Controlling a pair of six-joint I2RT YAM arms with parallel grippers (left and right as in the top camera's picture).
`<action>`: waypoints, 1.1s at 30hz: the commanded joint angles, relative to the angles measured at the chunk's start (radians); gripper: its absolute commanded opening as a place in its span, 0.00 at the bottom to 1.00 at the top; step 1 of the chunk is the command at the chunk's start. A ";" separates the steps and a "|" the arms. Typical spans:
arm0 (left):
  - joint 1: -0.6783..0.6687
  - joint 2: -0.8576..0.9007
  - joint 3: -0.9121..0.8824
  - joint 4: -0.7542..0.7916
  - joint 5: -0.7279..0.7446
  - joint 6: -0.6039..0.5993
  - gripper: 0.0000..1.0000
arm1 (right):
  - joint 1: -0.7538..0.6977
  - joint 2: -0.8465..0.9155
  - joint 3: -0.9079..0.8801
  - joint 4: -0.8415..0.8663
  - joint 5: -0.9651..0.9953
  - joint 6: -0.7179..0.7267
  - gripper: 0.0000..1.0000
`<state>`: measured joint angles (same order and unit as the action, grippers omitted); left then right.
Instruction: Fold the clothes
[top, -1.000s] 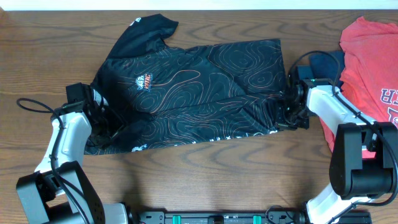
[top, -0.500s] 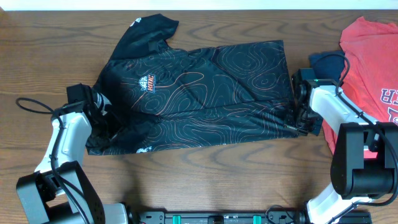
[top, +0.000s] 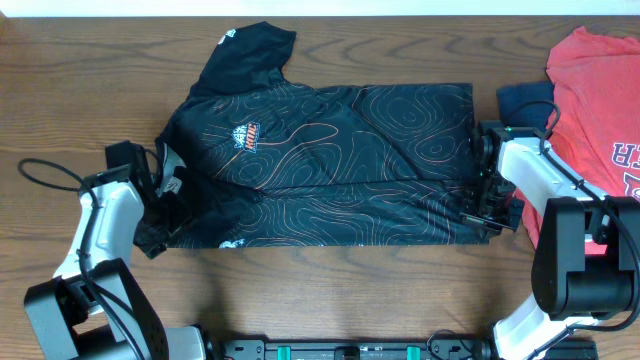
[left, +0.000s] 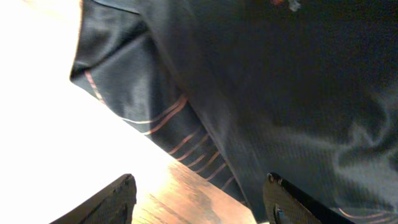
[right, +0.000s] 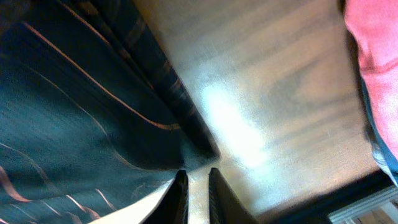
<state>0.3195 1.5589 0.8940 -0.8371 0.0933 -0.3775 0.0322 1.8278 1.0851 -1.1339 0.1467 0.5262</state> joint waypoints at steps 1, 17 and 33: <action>0.011 0.010 -0.007 -0.003 -0.025 0.001 0.67 | -0.005 -0.016 0.014 0.021 -0.005 0.019 0.15; 0.011 0.010 -0.007 0.008 0.022 0.002 0.67 | -0.005 -0.038 0.154 0.114 -0.160 -0.085 0.70; 0.011 0.010 -0.007 0.008 0.022 0.002 0.67 | -0.005 -0.036 0.083 0.181 -0.192 0.002 0.46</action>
<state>0.3271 1.5589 0.8940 -0.8284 0.1062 -0.3775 0.0322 1.8015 1.1774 -0.9554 -0.0357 0.5087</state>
